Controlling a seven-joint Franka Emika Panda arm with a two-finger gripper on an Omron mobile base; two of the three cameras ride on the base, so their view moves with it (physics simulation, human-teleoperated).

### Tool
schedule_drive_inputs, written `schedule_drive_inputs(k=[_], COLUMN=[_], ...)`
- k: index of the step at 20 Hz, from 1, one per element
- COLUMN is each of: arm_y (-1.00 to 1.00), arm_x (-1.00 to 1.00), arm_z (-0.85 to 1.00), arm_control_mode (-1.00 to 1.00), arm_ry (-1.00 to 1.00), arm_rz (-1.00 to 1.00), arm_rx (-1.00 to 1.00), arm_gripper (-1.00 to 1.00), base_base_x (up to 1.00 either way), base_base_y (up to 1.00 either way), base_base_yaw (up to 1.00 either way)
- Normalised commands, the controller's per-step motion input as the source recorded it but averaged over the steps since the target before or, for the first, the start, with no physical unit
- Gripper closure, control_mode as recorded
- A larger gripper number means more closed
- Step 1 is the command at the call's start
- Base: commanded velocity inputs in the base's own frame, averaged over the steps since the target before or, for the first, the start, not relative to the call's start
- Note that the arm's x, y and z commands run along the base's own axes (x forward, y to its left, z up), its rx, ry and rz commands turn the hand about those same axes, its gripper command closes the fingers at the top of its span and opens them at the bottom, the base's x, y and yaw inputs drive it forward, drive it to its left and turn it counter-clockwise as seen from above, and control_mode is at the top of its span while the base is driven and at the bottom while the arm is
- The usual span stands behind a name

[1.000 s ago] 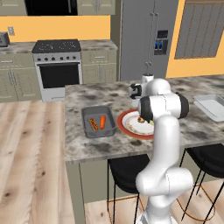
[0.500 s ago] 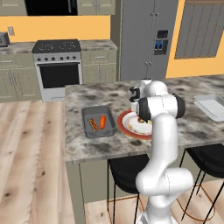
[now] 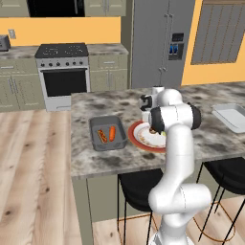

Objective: Place one cooked food and one vegetable from the large plate to each tupperware container.

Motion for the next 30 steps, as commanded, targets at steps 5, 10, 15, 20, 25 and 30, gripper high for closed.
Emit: schedule_drive_inputs(k=[5,10,15,20,25,30], arm_y=[0.2,0.25,0.27,0.26,0.0,0.0], arm_x=[-0.55,-1.0,-1.0,-0.47,0.0,0.0], arm_z=[0.37,0.82,0.57,0.07,0.0,0.0], arm_control_mode=[-1.0,-1.0,-1.0,-1.0,-1.0,1.0], arm_ry=[0.0,-0.21,-0.31,-0.03,0.0,0.0], arm_rz=[0.0,0.0,-0.05,0.0,0.0,0.0], arm_rx=[0.0,0.0,0.0,-0.03,0.0,0.0], arm_gripper=[1.0,1.0,1.0,1.0,1.0,1.0], base_base_x=[0.0,0.0,0.0,0.0,0.0,0.07], base_base_y=[0.0,0.0,0.0,0.0,0.0,-0.76], base_base_yaw=[0.0,0.0,0.0,0.0,0.0,0.0])
